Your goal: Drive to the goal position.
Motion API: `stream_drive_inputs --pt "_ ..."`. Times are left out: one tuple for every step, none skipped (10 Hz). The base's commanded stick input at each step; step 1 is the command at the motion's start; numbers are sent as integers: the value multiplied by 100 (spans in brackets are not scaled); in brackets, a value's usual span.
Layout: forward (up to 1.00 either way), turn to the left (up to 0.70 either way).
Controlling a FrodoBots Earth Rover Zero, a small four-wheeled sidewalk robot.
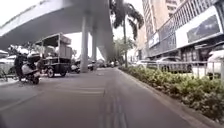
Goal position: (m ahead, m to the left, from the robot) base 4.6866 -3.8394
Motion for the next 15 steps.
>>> stream_drive_inputs --pt "45 0" --pt "45 0" --pt "45 0" --pt "45 0" --pt "45 0" --pt "45 0" --pt "45 0" --pt "45 0" --pt "45 0" --pt "45 0" --pt "45 0" --pt "45 0" --pt "45 0" --pt "45 0" --pt "45 0"
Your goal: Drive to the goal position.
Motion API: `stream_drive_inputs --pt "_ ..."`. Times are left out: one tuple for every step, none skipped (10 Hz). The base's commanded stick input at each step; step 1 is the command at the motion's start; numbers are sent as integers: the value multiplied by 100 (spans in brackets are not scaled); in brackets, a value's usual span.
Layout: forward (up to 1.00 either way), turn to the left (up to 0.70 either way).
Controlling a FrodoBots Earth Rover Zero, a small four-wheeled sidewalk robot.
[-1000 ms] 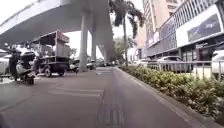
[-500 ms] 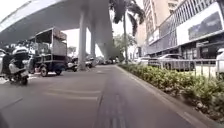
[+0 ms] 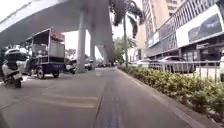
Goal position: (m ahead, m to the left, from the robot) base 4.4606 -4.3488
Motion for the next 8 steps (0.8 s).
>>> stream_drive_inputs --pt "45 0" --pt "45 0" --pt "45 0" --pt "45 0" --pt "45 0" --pt "45 0" --pt "45 0" --pt "45 0"
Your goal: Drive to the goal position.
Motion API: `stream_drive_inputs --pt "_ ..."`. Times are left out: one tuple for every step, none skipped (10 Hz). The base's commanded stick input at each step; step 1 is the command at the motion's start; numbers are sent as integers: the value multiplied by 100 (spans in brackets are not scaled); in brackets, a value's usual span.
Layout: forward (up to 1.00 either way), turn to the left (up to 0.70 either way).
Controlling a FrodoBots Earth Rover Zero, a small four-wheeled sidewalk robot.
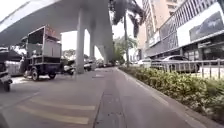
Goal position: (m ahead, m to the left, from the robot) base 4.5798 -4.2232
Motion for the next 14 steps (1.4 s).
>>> stream_drive_inputs --pt "45 0" --pt "45 0" --pt "45 0" --pt "45 0" --pt "45 0" --pt "45 0" --pt "45 0" --pt "45 0" --pt "45 0" --pt "45 0" --pt "45 0" --pt "45 0" --pt "45 0" --pt "45 0"
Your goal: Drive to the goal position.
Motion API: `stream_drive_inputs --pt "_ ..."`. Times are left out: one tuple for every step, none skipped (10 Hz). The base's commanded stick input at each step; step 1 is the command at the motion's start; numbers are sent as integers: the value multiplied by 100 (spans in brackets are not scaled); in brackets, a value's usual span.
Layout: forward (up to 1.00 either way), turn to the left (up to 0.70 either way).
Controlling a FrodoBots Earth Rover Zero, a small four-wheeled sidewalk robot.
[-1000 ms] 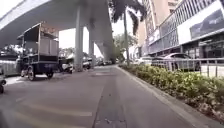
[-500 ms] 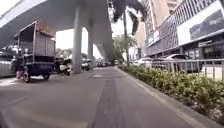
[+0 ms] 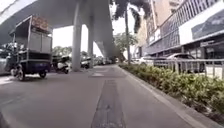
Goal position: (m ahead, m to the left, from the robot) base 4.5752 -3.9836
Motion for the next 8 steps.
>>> stream_drive_inputs --pt "45 0" --pt "45 0" --pt "45 0" --pt "45 0" --pt "45 0" --pt "45 0" --pt "45 0" --pt "45 0"
